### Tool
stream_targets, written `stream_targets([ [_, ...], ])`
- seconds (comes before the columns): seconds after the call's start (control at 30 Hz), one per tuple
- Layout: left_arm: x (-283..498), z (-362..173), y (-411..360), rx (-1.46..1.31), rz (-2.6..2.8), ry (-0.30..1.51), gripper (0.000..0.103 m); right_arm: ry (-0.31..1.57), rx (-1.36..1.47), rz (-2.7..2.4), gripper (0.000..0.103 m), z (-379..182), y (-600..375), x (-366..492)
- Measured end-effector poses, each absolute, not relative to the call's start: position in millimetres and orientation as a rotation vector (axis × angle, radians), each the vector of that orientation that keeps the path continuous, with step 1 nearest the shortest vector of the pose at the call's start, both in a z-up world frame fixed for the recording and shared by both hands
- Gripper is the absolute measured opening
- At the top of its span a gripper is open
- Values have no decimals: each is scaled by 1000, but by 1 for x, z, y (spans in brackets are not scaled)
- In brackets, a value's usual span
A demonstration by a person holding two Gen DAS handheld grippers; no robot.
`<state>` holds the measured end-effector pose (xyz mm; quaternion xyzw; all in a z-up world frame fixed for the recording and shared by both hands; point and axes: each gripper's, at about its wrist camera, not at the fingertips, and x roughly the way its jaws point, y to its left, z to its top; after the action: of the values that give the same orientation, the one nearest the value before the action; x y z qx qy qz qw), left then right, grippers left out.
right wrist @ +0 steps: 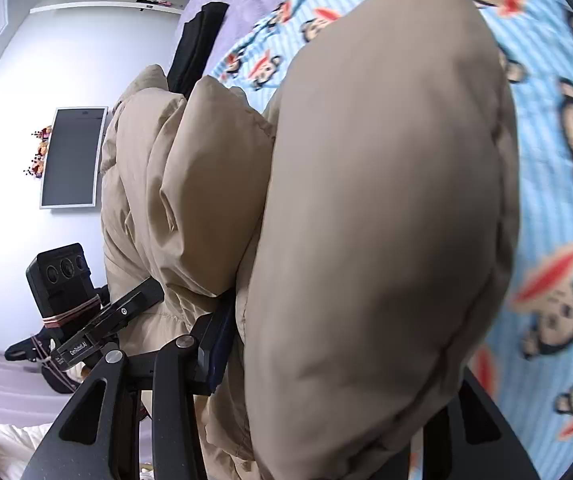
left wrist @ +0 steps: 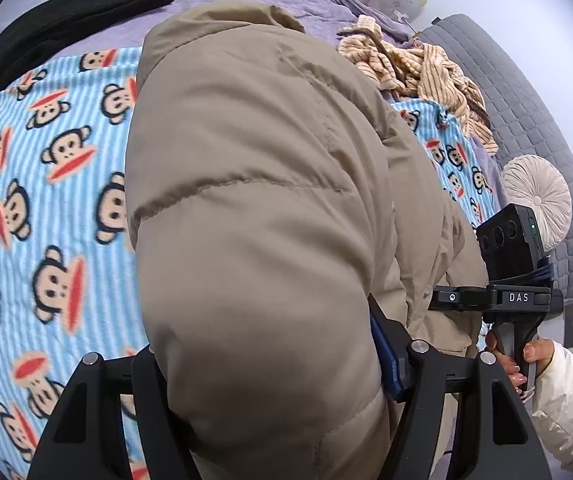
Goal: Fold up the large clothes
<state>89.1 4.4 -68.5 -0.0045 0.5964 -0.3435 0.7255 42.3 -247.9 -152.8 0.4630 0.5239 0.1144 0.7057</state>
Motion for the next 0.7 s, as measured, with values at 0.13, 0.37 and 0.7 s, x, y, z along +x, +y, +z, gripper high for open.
stream_targets([
  [0.13,137,-83,47,10,-697,1312,70,1159,1023,251,47,-167,-201,92],
  [0.37,190,-142,103,-46,-594,1342,75,1214,930,219,47,-191,-143,161],
  [0.7,184,-172,114,-43,-557,1337,87,1289,921,126,53,-212,-149,154],
])
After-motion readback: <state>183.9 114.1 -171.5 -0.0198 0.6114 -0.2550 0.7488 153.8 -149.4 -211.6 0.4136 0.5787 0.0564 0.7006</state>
